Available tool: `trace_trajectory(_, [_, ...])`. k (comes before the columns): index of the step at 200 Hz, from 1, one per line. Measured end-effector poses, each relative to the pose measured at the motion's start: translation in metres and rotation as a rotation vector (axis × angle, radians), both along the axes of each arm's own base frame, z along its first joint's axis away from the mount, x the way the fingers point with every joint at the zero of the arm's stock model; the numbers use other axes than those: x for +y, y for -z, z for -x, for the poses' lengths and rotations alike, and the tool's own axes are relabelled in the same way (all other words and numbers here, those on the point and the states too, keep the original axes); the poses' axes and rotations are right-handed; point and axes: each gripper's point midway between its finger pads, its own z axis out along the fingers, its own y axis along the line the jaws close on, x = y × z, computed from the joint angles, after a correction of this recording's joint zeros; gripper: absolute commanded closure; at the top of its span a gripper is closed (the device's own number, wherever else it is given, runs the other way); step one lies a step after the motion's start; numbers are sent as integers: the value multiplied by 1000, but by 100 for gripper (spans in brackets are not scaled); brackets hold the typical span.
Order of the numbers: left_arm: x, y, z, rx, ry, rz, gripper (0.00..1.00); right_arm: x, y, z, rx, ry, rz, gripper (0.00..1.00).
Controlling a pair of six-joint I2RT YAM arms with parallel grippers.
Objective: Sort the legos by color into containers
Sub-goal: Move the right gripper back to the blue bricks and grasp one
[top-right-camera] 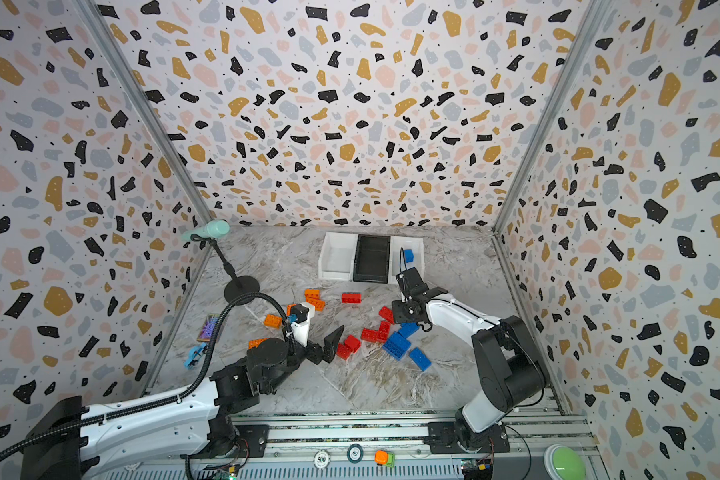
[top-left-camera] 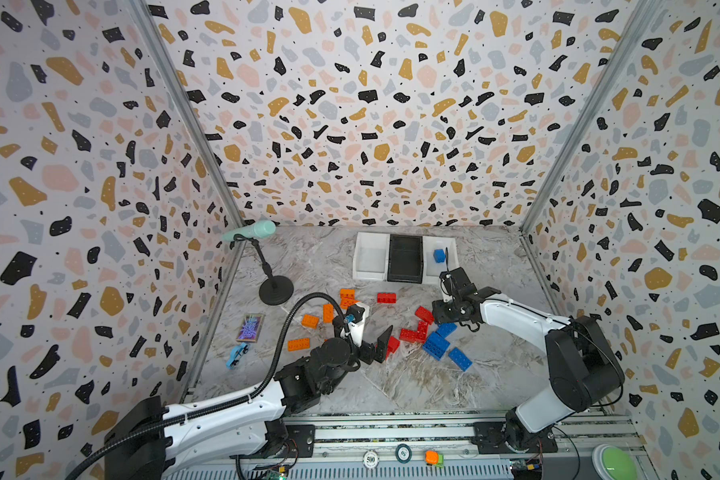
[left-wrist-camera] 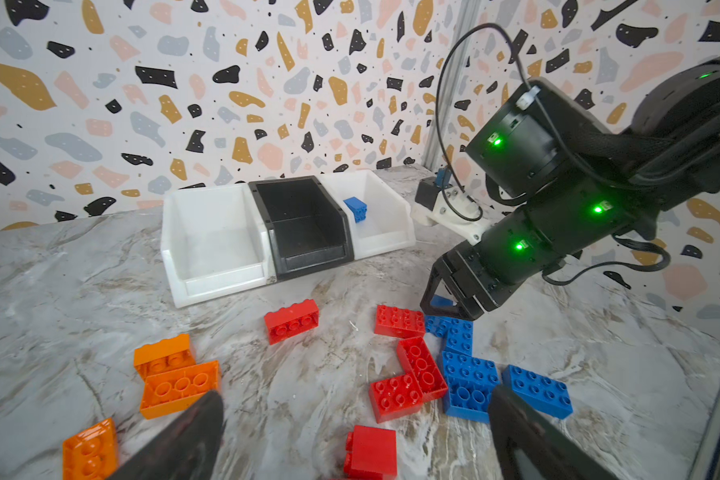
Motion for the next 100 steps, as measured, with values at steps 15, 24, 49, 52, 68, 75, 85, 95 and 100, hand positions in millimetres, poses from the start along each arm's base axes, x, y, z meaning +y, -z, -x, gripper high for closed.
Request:
trace_trajectory(15, [-2,0,3,1,7,-1,0,1,1,-1,-4,-6,-2,40])
trace_trajectory(24, [-2,1,4,2,6,-2,0,2,2,-3,-9,-11,-4,40])
trace_trajectory(49, [0,1,4,3,-11,-4,0,4,9,-6,-7,-23,5,44])
trace_trajectory(52, [1,1,3,3,-15,-5,0,3,10,-6,-5,-24,7,45])
trace_trajectory(68, [3,2,2,3,-27,-11,0,2,15,-9,-1,-22,13,47])
trace_trajectory(75, [4,3,2,3,-32,-15,0,1,17,-10,0,-20,13,48])
trace_trajectory(85, [4,4,1,4,-37,-19,0,-1,18,-12,-2,-15,10,48])
trace_trajectory(95, [5,5,1,5,-40,-25,0,-4,18,-15,-6,-9,9,48])
trace_trajectory(100, [5,6,1,6,-42,-28,0,-5,18,-16,-7,-7,9,48])
